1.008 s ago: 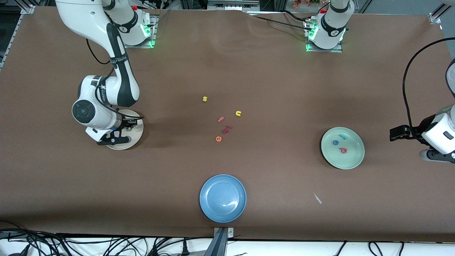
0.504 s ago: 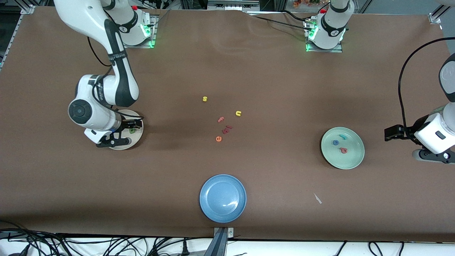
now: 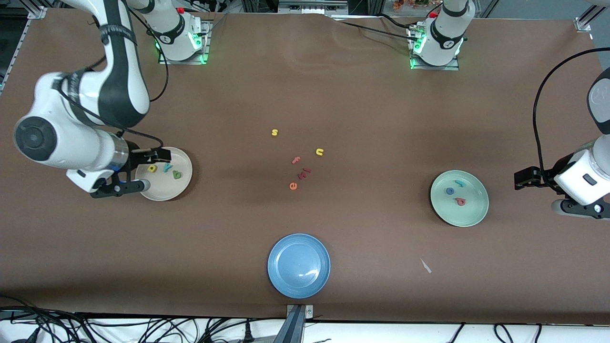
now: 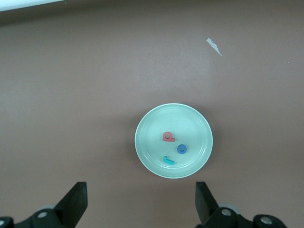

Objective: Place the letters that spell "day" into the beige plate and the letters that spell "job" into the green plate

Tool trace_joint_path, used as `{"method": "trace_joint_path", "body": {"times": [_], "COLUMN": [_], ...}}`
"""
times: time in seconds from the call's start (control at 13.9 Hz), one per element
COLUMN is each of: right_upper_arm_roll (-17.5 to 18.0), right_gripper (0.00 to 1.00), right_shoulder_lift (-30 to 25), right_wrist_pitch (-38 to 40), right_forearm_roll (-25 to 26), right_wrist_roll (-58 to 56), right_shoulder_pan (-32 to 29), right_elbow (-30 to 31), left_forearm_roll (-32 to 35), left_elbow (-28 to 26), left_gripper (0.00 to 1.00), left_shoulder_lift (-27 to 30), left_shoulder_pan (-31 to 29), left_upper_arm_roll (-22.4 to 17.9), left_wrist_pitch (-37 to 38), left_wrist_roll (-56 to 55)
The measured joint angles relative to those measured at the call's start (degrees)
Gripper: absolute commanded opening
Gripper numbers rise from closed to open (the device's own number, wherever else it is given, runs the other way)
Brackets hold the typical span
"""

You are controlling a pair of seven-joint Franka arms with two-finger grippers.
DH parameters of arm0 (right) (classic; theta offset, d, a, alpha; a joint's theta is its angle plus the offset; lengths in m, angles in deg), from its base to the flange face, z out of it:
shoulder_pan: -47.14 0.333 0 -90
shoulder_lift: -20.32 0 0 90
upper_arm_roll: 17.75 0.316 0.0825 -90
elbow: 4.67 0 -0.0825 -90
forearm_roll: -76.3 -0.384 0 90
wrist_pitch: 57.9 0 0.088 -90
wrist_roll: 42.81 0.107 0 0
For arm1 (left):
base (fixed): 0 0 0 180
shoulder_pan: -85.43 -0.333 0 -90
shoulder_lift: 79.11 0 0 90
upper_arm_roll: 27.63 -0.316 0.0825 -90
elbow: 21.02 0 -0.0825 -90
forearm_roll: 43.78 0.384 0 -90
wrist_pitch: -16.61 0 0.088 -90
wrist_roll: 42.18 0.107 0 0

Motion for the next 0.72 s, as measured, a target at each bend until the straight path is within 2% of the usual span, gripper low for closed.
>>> {"method": "trace_joint_path", "body": {"times": [0.14, 0.29, 0.36, 0.58, 0.65, 0.72], "right_upper_arm_roll": [0.62, 4.1, 8.41, 25.66, 29.34, 31.54], "right_gripper": [1.0, 1.0, 1.0, 1.0, 1.0, 1.0], "right_shoulder_lift": [-0.96, -3.09, -4.32, -9.01, -11.06, -13.35], "right_wrist_pitch": [3.65, 5.57, 5.94, 3.73, 2.33, 1.25], "right_forearm_roll": [1.74, 4.25, 6.62, 13.04, 13.89, 14.14], "right_wrist_roll": [1.52, 5.75, 7.33, 12.23, 13.63, 14.48], "right_shoulder_pan": [0.11, -1.75, -4.89, -19.99, -23.97, -27.12], "right_elbow": [-3.03, -3.01, -2.53, 1.95, 3.71, 5.23], "left_forearm_roll": [0.0, 0.0, 0.0, 0.0, 0.0, 0.0], "left_elbow": [0.08, 0.1, 0.11, 0.16, 0.17, 0.19], "left_gripper": [1.0, 1.0, 1.0, 1.0, 1.0, 1.0], "left_shoulder_lift": [0.0, 0.0, 0.0, 0.0, 0.0, 0.0], "left_shoulder_pan": [0.0, 0.01, 0.01, 0.0, 0.0, 0.0], "left_upper_arm_roll": [0.0, 0.0, 0.0, -0.06, -0.08, -0.09], "left_wrist_pitch": [0.0, 0.0, -0.01, -0.03, -0.03, -0.03], "left_wrist_roll": [0.0, 0.0, 0.0, 0.0, 0.0, 0.0]}}
